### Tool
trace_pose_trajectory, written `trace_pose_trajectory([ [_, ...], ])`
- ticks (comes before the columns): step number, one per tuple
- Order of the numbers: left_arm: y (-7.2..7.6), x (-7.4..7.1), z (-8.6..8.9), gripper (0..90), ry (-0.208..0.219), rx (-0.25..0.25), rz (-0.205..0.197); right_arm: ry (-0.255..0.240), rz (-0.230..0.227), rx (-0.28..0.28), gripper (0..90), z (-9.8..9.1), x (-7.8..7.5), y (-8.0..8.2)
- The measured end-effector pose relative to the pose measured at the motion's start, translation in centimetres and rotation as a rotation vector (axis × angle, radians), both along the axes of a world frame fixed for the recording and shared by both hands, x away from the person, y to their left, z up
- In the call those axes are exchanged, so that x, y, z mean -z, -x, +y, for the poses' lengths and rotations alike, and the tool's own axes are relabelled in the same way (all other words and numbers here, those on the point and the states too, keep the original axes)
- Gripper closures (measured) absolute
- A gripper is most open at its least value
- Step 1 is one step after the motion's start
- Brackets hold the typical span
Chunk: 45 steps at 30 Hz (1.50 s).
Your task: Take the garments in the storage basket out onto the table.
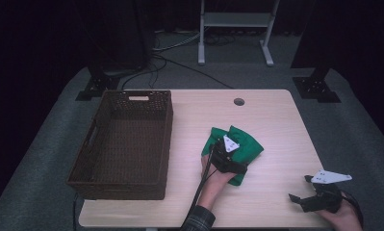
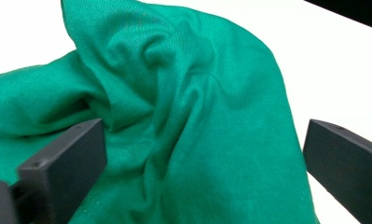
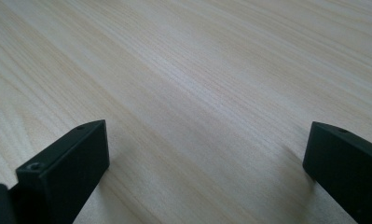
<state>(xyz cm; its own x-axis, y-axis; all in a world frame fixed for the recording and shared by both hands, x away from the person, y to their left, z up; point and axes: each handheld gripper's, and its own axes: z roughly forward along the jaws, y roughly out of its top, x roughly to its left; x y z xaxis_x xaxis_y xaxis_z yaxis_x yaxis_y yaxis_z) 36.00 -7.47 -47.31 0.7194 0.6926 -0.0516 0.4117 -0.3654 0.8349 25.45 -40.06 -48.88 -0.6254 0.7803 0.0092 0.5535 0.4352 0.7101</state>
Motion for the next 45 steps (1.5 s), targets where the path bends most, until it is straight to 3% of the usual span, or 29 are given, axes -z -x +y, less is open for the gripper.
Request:
trace_pose_trajectory([
  [5, 0.5, -0.6, 0.7, 0.0, 0.018, 0.013, -0.011, 0.0, 0.0, 0.0, 0.0, 0.0, 0.0, 0.0],
  [21, 2.8, -1.9, 3.6, 0.0, -0.021, 0.037, -0.033, 0.0, 0.001, 0.0, 0.0, 0.0, 0.0, 0.0],
  [32, 4.4, -1.5, 5.7, 0.0, -0.055, 0.039, -0.045, 0.0, 0.001, 0.0, 0.0, 0.0, 0.0, 0.0],
  [45, 5.9, -0.3, 8.7, 0.0, -0.098, 0.006, -0.026, 0.0, 0.001, 0.001, 0.0, 0.0, 0.0, 0.0],
])
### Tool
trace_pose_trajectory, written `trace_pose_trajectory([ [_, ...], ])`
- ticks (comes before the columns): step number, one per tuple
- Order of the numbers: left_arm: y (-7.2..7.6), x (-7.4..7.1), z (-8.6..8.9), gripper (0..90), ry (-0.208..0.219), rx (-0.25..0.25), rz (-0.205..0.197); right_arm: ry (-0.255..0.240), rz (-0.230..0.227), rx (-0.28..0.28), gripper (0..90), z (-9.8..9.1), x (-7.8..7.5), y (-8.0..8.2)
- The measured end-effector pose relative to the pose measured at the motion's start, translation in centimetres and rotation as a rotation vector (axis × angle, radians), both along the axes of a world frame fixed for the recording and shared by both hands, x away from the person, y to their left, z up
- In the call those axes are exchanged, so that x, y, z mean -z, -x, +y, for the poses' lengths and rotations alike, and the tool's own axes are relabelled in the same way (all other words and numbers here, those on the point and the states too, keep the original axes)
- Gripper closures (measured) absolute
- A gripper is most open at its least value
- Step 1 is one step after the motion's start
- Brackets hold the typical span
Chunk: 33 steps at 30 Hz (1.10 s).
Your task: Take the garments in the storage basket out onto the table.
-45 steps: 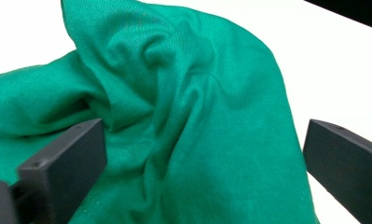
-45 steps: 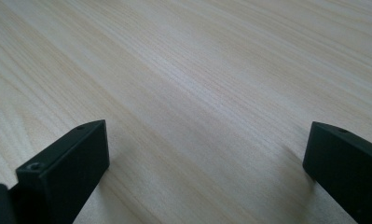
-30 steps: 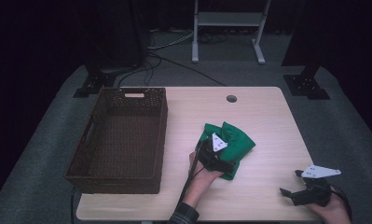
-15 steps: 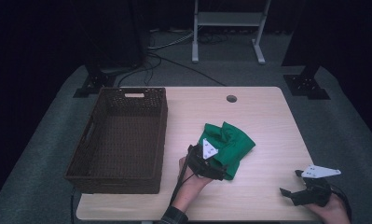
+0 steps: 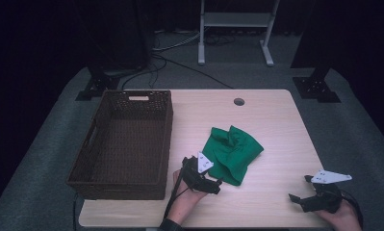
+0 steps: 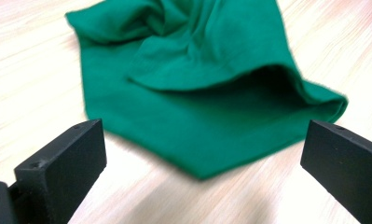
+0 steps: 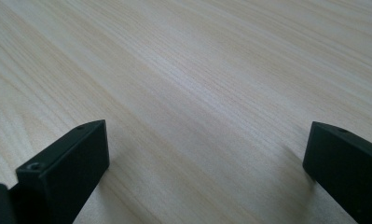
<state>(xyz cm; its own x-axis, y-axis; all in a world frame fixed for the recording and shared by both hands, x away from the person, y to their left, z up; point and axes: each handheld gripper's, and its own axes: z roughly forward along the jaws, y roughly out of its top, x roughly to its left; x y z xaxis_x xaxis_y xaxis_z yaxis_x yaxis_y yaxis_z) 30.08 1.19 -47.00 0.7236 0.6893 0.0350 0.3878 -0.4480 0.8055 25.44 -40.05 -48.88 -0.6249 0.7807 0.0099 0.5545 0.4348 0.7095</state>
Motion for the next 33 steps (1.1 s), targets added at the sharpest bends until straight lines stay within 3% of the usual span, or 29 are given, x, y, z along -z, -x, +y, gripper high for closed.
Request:
trace_pose_trajectory([
  [6, 0.7, 0.6, 1.2, 0.0, -0.028, -0.02, 0.01, 0.0, 0.0, 0.0, 0.0, 0.0, 0.0, 0.0],
  [17, 1.4, 1.2, 2.3, 0.0, -0.067, -0.029, 0.066, 0.0, -0.001, -0.001, 0.0, 0.0, 0.0, 0.0],
  [20, 1.6, 1.4, 2.5, 0.0, -0.095, -0.032, 0.081, 0.0, -0.001, 0.0, 0.0, 0.0, 0.0, 0.0],
  [27, 1.7, 1.5, 2.7, 0.0, -0.089, -0.018, 0.117, 0.001, 0.0, 0.0, 0.0, 0.0, 0.0, 0.0],
  [33, 1.7, 1.5, 2.7, 0.0, -0.088, -0.017, 0.117, 0.003, 0.008, 0.01, 0.0, -0.1, -0.1, -0.2],
])
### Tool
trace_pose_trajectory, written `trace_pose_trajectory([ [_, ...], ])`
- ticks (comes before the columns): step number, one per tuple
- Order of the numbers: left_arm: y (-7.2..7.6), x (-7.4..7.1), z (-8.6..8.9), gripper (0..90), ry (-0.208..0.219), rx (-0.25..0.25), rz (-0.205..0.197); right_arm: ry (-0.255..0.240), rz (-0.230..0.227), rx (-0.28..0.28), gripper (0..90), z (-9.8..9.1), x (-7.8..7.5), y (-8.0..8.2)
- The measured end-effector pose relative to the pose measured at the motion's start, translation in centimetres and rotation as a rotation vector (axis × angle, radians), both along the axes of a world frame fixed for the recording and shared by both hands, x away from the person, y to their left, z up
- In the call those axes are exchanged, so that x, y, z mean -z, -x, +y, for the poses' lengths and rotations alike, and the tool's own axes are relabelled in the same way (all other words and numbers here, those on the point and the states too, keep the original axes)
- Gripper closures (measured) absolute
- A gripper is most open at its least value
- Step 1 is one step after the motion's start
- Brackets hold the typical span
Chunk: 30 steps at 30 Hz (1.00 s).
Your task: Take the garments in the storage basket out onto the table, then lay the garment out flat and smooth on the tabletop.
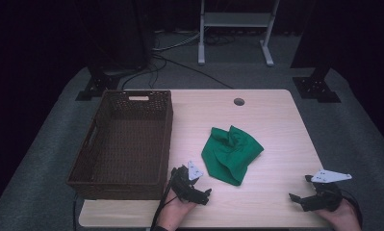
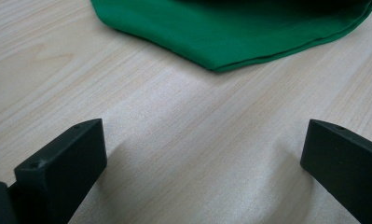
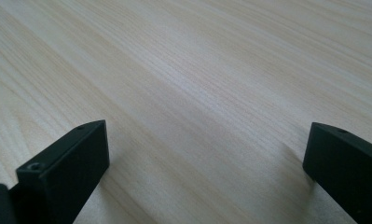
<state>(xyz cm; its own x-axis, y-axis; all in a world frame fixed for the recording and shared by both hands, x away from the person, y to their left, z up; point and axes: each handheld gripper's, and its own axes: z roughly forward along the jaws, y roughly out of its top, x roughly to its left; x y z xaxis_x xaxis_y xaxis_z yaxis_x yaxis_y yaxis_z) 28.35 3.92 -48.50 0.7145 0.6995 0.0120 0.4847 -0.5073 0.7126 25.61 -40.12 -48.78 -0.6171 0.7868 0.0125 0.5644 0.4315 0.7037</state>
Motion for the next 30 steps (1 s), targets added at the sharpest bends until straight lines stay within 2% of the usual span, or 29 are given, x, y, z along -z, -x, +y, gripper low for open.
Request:
trace_pose_trajectory([
  [6, 0.0, 0.0, 0.0, 0.0, 0.0, 0.0, 0.0, 0.007, 0.011, 0.016, 0.0, -0.1, -0.2, 0.0],
  [9, 0.0, 0.0, 0.0, 0.0, 0.0, 0.0, 0.0, -0.011, 0.008, 0.026, 0.0, -0.1, -0.5, -0.1],
  [19, 0.0, 0.0, 0.0, 0.0, -0.001, -0.001, 0.0, -0.044, -0.013, 0.016, 0.0, -0.3, -1.4, 0.0],
  [30, 0.0, 0.0, 0.0, 0.0, 0.0, -0.002, 0.0, -0.051, -0.023, -0.014, 0.0, 0.3, -2.0, -0.1],
])
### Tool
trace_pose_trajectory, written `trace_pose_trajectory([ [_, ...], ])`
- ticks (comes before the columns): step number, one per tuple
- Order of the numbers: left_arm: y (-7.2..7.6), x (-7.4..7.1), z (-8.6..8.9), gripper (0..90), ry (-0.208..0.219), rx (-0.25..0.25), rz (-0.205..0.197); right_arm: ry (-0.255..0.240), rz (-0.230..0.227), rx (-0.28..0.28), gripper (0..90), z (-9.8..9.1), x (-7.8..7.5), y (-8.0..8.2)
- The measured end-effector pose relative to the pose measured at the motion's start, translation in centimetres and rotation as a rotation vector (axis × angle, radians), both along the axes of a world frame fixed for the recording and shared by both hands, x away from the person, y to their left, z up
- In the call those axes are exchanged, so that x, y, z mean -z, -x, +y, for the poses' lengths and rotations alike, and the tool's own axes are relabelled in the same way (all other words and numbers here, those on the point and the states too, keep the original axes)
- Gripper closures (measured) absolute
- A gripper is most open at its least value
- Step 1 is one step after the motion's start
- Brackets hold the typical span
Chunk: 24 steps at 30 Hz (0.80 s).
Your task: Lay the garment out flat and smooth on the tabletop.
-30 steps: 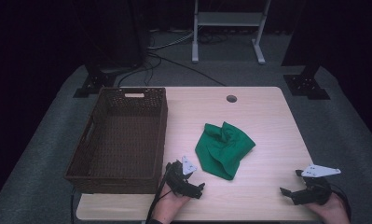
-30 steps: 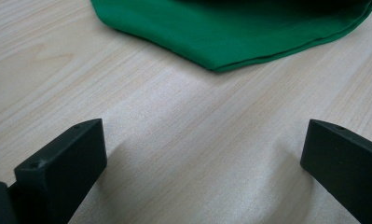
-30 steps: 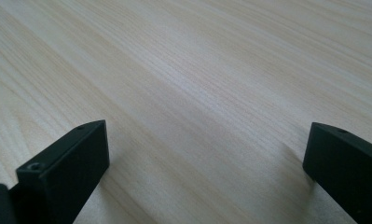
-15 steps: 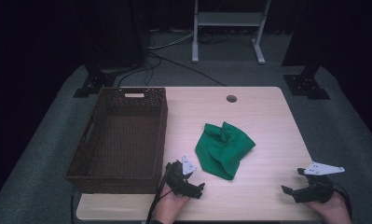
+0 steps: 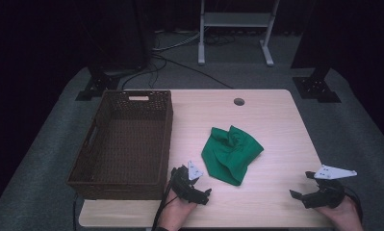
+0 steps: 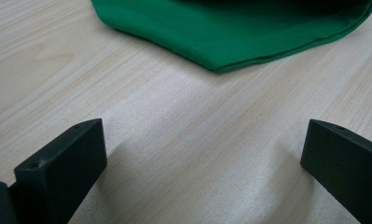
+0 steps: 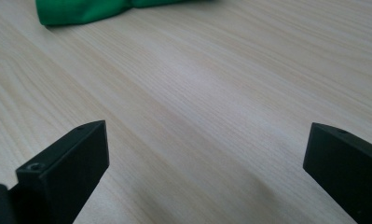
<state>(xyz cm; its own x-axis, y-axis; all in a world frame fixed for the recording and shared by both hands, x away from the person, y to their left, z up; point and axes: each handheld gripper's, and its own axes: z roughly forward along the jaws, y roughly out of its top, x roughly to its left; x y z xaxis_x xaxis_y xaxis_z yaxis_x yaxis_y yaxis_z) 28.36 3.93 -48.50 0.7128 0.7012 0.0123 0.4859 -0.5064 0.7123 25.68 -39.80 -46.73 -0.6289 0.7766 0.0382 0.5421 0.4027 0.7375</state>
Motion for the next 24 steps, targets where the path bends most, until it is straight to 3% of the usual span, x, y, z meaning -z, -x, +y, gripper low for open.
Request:
trace_pose_trajectory([
  [24, -0.2, 0.0, 0.0, 0.0, -0.001, 0.0, 0.0, -0.045, -0.028, -0.051, 0.0, 0.6, -1.5, -0.8],
])
